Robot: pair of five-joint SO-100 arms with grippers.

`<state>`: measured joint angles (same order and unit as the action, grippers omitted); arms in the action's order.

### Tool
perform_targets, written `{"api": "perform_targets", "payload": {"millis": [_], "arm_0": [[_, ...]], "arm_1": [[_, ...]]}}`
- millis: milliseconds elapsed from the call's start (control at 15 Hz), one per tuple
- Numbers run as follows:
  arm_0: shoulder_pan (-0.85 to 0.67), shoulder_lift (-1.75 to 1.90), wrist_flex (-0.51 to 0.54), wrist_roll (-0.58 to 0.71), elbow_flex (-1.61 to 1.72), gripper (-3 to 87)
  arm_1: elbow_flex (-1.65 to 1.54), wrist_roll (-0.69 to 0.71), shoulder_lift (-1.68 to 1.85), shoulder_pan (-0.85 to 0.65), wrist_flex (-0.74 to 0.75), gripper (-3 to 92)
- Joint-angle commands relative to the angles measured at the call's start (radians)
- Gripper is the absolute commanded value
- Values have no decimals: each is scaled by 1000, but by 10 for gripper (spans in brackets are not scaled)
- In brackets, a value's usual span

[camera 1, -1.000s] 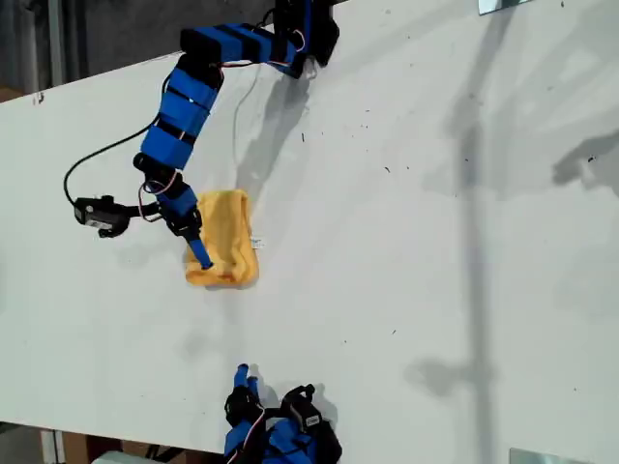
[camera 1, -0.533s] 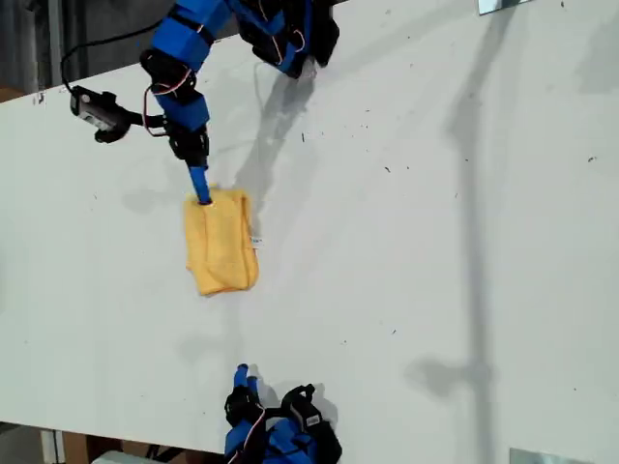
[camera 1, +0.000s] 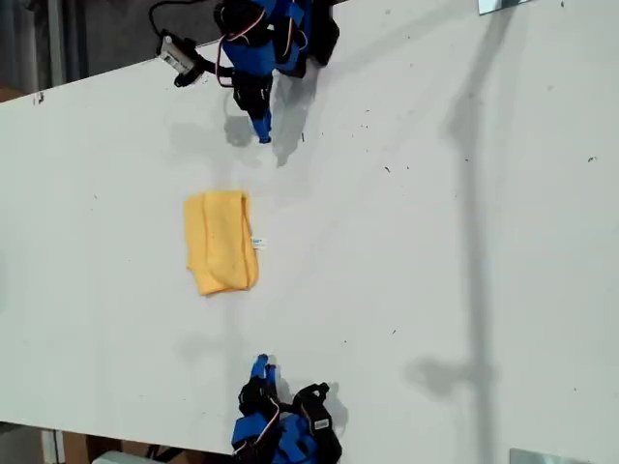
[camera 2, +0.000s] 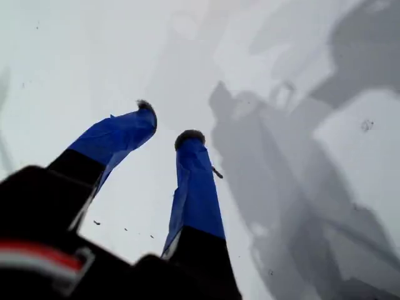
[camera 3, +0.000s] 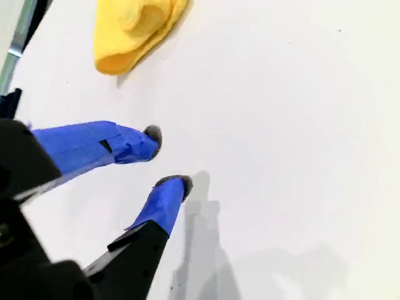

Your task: Grasp corners of a square towel and fold twice.

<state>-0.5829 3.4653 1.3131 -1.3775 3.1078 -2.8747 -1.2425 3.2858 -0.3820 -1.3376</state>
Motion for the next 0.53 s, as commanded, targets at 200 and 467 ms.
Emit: {"api": "perform_targets", "payload": {"millis": [200,467], "arm_0": [[137,3,-14,365,11,40],[135,3,-11,347,11,39]], "arm_1": [[-6,0,3,66,-26,121],[-15,11,3,81,-11,121]]}}
